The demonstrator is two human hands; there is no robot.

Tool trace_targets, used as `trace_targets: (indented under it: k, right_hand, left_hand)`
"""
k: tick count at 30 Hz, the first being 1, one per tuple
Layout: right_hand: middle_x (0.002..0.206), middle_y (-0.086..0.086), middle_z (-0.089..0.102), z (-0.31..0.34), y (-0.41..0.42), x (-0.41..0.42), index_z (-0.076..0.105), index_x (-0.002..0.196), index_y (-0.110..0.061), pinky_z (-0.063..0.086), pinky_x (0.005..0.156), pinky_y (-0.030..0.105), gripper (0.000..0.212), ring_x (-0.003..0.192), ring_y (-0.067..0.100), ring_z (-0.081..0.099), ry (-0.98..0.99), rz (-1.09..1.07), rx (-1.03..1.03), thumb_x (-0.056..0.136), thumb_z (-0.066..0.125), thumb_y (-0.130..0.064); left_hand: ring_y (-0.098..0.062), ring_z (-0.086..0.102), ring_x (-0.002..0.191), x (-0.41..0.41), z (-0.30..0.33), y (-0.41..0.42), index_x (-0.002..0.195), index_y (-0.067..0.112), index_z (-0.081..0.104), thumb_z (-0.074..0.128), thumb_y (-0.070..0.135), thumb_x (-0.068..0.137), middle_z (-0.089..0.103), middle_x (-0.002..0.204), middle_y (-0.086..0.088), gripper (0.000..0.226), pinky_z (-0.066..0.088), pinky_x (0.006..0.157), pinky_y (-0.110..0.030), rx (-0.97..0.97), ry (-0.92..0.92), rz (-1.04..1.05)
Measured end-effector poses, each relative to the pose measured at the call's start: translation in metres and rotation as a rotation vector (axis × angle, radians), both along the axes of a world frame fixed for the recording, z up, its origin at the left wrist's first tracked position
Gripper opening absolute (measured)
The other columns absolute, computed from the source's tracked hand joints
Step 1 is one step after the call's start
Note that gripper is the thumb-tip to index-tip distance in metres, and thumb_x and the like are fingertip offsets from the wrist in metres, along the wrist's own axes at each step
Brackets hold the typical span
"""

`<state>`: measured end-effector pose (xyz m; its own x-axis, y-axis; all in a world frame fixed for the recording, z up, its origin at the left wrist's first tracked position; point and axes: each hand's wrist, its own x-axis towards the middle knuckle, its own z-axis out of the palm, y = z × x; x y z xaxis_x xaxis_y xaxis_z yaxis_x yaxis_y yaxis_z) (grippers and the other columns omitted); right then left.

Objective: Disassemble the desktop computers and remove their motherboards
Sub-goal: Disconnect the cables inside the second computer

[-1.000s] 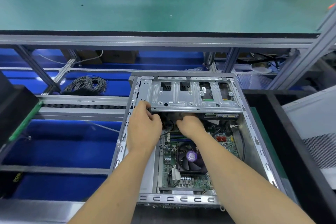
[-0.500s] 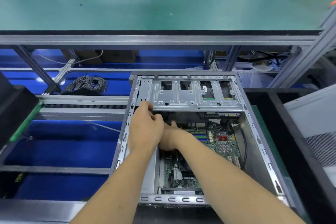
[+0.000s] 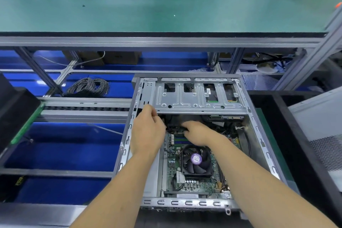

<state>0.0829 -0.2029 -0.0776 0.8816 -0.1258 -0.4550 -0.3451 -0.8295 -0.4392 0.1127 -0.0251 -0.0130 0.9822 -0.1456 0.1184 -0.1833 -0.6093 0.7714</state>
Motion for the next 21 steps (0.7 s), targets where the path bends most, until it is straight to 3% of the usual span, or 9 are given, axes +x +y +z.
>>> trace_targets:
  k: [2, 7, 10, 12, 15, 17, 19, 21]
  right_hand:
    - [0.153, 0.009, 0.044, 0.008, 0.006, -0.006, 0.044, 0.149, -0.024, 0.039, 0.111, 0.04, 0.048, 0.139, 0.03, 0.04, -0.043, 0.081, 0.0, 0.102, 0.039, -0.016]
    - [0.131, 0.001, 0.065, 0.046, 0.012, -0.03, 0.065, 0.13, -0.019, 0.048, 0.099, 0.033, 0.037, 0.117, 0.02, 0.059, -0.232, 0.106, 0.029, 0.099, 0.046, -0.017]
    - [0.11, -0.009, 0.071, 0.069, 0.005, -0.052, 0.071, 0.12, -0.021, 0.048, 0.079, 0.022, 0.033, 0.085, -0.008, 0.06, -0.439, -0.041, 0.042, 0.097, 0.046, -0.019]
    - [0.092, -0.013, 0.068, 0.082, -0.011, -0.07, 0.072, 0.115, -0.022, 0.044, 0.064, 0.021, 0.031, 0.062, -0.01, 0.056, -0.539, -0.191, 0.081, 0.098, 0.047, -0.019]
    - [0.08, -0.011, 0.068, 0.092, -0.054, -0.108, 0.075, 0.105, -0.022, 0.043, 0.062, 0.012, 0.027, 0.073, -0.002, 0.063, -0.731, -0.501, 0.054, 0.096, 0.05, -0.016]
    - [0.087, -0.007, 0.072, 0.085, -0.088, -0.143, 0.075, 0.103, -0.019, 0.042, 0.07, 0.008, 0.025, 0.085, 0.002, 0.064, -0.8, -0.733, -0.011, 0.093, 0.052, -0.016]
    - [0.098, 0.002, 0.074, 0.066, -0.115, -0.179, 0.074, 0.102, -0.016, 0.044, 0.078, 0.021, 0.022, 0.093, 0.018, 0.066, -0.706, -0.894, -0.068, 0.09, 0.056, -0.016]
    - [0.104, 0.007, 0.072, 0.037, -0.13, -0.21, 0.072, 0.098, -0.015, 0.047, 0.081, 0.028, 0.016, 0.099, 0.026, 0.065, -0.433, -0.901, -0.112, 0.088, 0.061, -0.02]
  left_hand:
    - [-0.017, 0.057, 0.067, 0.0, 0.0, -0.001, 0.085, 0.02, 0.055, 0.043, 0.008, 0.094, 0.06, 0.073, 0.002, 0.02, 0.047, 0.057, -0.035, 0.017, 0.002, -0.021]
    - [-0.018, 0.061, 0.069, 0.002, -0.001, -0.001, 0.086, 0.026, 0.057, 0.047, 0.019, 0.093, 0.064, 0.076, 0.005, 0.014, 0.051, 0.06, -0.035, 0.065, 0.009, -0.057]
    - [-0.02, 0.059, 0.068, -0.001, -0.001, -0.004, 0.084, 0.027, 0.056, 0.049, 0.026, 0.089, 0.063, 0.074, 0.006, 0.008, 0.049, 0.061, -0.034, 0.223, -0.026, -0.126]
    - [-0.022, 0.057, 0.066, -0.008, 0.002, -0.006, 0.083, 0.025, 0.056, 0.049, 0.029, 0.089, 0.061, 0.073, 0.005, 0.01, 0.046, 0.061, -0.033, 0.377, -0.104, -0.183]
    - [-0.027, 0.057, 0.067, -0.026, 0.009, -0.019, 0.084, 0.019, 0.059, 0.05, 0.028, 0.09, 0.062, 0.071, 0.001, 0.014, 0.042, 0.062, -0.033, 0.481, -0.234, -0.269]
    - [-0.029, 0.058, 0.07, -0.046, 0.017, -0.044, 0.084, 0.016, 0.059, 0.05, 0.027, 0.09, 0.063, 0.073, -0.001, 0.015, 0.043, 0.063, -0.034, 0.434, -0.256, -0.327]
    - [-0.025, 0.057, 0.071, -0.07, 0.024, -0.075, 0.085, 0.02, 0.058, 0.048, 0.029, 0.091, 0.063, 0.076, 0.001, 0.015, 0.046, 0.062, -0.035, 0.357, -0.198, -0.414]
    - [-0.021, 0.057, 0.073, -0.099, 0.027, -0.102, 0.086, 0.021, 0.057, 0.046, 0.029, 0.093, 0.063, 0.079, 0.003, 0.016, 0.05, 0.064, -0.036, 0.316, -0.169, -0.536]
